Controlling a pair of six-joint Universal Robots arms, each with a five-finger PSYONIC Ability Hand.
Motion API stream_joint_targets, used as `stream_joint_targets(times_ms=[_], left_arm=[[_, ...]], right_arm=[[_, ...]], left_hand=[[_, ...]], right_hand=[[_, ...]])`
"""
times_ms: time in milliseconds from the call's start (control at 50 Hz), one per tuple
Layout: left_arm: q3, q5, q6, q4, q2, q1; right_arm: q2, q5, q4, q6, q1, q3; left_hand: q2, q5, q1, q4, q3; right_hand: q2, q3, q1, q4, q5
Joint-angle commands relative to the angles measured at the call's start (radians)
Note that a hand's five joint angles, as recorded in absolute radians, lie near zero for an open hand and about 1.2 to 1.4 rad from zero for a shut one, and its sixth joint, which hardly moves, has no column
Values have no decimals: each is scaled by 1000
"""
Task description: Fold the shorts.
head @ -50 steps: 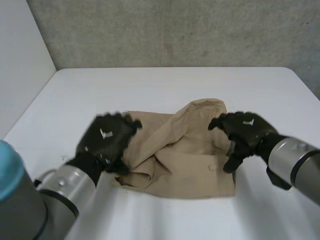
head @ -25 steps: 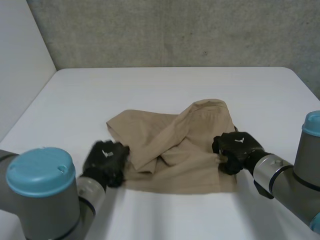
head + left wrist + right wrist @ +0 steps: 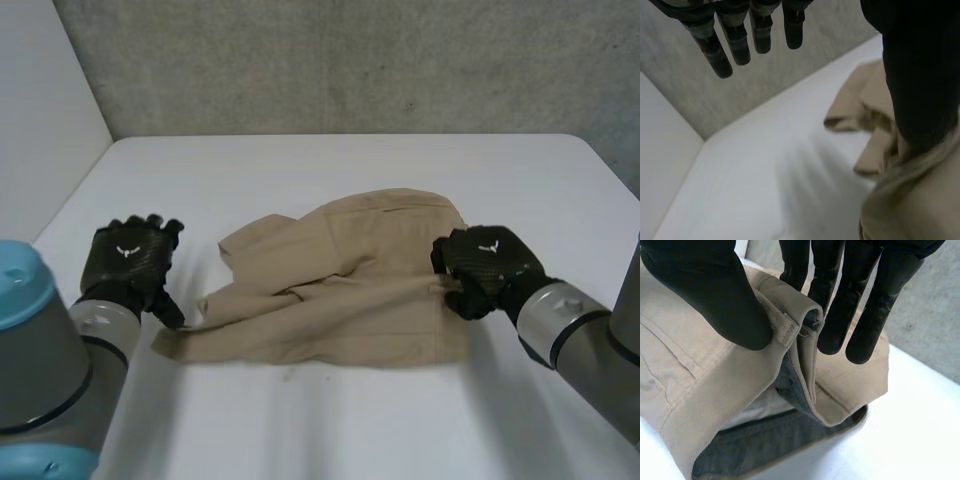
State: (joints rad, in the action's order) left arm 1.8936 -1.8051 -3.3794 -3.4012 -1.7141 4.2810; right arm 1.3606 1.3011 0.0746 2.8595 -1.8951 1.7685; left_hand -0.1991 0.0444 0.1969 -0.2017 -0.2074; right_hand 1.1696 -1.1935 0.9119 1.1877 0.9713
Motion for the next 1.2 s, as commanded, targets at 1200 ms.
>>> stream_joint_targets(times_ms=[1200], left_arm=[[50,210,-17,53,-176,22]], right_arm=[[26,43,-10,67,13,-118]], left_hand=[[-515,495,517,-513,-507]], right_hand=[[227,-203,484,209,250]])
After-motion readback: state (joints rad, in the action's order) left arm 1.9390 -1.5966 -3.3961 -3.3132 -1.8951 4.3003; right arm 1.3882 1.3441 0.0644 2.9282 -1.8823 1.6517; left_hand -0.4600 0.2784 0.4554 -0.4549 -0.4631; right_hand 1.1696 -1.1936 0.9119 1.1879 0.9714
